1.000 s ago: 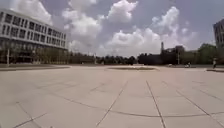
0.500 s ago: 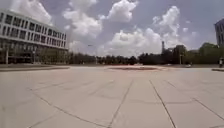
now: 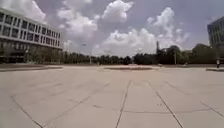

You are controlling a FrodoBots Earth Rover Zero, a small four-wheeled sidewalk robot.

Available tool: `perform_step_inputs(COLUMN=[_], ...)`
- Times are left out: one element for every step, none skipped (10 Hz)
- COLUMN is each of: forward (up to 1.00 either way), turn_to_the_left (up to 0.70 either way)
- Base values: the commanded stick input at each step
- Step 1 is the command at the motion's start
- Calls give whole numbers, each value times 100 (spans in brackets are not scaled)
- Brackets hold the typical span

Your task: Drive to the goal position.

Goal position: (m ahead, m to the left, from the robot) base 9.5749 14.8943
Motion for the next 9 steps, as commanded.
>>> perform_step_inputs(forward=[70,70,70,70,70,70,70,70,70], turn_to_the_left=[1,1,1,1,1,1,1,1,1])
